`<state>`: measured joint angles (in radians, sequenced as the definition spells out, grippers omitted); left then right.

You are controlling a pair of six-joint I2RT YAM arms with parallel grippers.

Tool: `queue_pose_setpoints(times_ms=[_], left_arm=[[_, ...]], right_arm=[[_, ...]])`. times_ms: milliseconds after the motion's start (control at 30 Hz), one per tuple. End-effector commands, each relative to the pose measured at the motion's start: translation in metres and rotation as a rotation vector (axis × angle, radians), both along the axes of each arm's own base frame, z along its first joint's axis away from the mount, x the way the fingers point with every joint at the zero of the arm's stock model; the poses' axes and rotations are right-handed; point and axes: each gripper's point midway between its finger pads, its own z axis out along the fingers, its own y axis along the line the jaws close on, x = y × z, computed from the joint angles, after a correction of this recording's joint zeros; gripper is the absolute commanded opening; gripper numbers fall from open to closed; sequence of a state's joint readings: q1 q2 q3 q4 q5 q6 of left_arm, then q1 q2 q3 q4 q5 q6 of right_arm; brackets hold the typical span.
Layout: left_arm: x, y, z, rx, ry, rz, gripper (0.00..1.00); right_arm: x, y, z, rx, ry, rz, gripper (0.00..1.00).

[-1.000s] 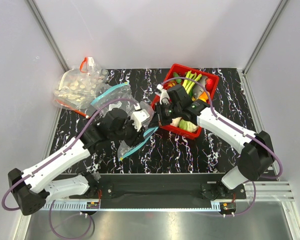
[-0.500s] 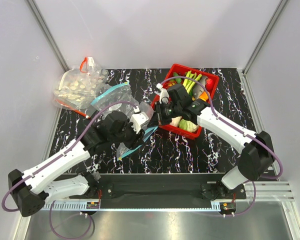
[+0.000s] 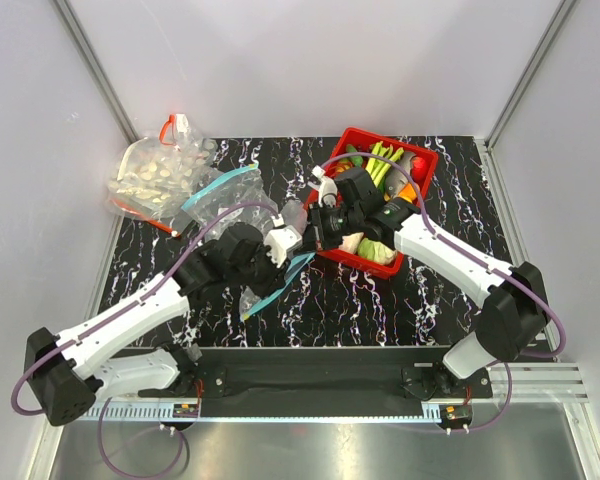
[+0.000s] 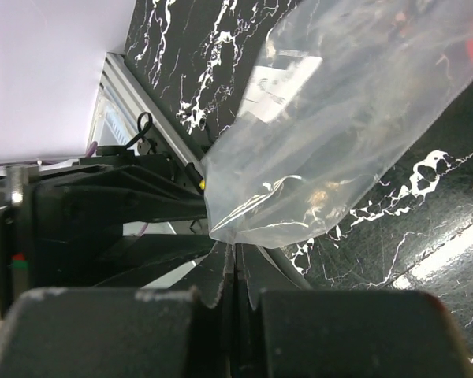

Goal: Place the food in the zip-top bag and seal the zipper
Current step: Open the zipper of the food storage bag.

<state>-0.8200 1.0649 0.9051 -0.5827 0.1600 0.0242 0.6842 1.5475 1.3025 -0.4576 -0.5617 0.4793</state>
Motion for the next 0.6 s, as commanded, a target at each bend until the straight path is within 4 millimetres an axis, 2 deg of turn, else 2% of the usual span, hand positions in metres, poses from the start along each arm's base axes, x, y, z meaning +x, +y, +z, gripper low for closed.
queue_pose_setpoints(times_ms=[0,33,67,100,133,233,267,300,400,467,567], left_arm=[[0.006,0.000,-0.006,0.013,-0.002,0.029,0.29],[0.006,0.000,-0.006,0.021,0.001,0.035,0.22],[0.007,0.001,-0.007,0.027,0.001,0.041,0.06],[0.009,0.001,-0.004,0.029,-0.004,0.049,0.00],[0.013,0.006,-0.006,0.053,-0.015,0.077,0.00],[0.021,0.012,0.002,0.050,-0.030,0.152,0.00],[0.022,0.013,0.005,0.036,-0.021,0.178,0.00],[0.024,0.016,0.009,0.019,-0.021,0.203,0.00],[0.031,0.022,0.017,-0.017,-0.017,0.260,0.00],[0.032,0.025,0.021,-0.030,-0.013,0.280,0.00],[0.034,0.027,0.026,-0.051,-0.003,0.295,0.00]], right_arm=[[-0.001,0.002,0.031,0.083,-0.049,0.014,0.01],[-0.001,0.002,0.031,0.084,-0.052,0.015,0.02],[-0.002,0.002,0.031,0.082,-0.049,0.013,0.03],[-0.002,0.001,0.030,0.082,-0.052,0.011,0.07],[-0.002,0.000,0.029,0.079,-0.058,0.007,0.24],[-0.002,-0.003,0.025,0.083,-0.076,-0.009,0.41],[-0.001,-0.005,0.023,0.079,-0.085,-0.018,0.55],[-0.002,-0.006,0.021,0.084,-0.098,-0.020,0.61],[-0.005,-0.009,0.015,0.094,-0.115,-0.022,0.73],[-0.005,-0.007,0.017,0.116,-0.140,-0.016,0.75],[-0.004,-0.004,0.008,0.102,-0.154,-0.027,0.75]])
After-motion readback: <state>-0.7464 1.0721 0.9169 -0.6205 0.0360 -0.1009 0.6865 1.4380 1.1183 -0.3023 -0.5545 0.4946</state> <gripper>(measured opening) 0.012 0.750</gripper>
